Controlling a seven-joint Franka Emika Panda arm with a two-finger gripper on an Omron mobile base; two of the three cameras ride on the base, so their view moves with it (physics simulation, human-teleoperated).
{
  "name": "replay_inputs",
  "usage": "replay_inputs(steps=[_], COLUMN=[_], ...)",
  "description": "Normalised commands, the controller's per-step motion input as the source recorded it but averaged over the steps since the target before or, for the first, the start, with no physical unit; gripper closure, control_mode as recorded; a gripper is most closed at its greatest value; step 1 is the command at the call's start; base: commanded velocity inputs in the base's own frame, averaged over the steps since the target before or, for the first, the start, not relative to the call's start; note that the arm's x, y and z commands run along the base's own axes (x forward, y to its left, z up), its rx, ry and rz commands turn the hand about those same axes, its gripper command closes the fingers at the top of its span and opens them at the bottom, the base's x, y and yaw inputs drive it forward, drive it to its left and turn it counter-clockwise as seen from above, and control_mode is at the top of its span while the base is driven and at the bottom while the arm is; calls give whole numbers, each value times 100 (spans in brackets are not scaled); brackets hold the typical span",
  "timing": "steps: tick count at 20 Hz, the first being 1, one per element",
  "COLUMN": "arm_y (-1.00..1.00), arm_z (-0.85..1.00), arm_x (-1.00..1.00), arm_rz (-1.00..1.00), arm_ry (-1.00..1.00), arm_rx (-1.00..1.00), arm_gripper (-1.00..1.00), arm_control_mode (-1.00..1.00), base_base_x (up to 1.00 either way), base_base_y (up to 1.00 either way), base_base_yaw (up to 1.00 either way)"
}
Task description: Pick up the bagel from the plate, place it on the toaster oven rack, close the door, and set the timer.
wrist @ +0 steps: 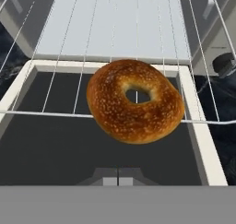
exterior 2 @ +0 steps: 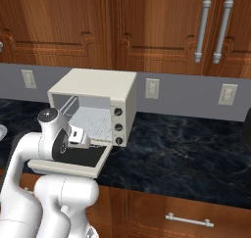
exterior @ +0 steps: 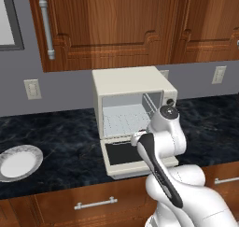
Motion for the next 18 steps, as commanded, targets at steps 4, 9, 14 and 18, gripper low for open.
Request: replay_inputs(steps=[4,9,14,18], arm_y=[0,0,0,0], arm_z=[-6,0,-7,-16], arm_x=[19,7,1,0], arm_rz=[0,0,0,0], arm_ry=[0,0,0,0], arm_rx=[0,0,0,0], arm_gripper=[100,-100,-100,-100], arm_control_mode=[-100,-100,-100,-100], base_base_x=[0,0,0,0], base_base_y=[0,0,0,0], base_base_yaw=[0,0,0,0])
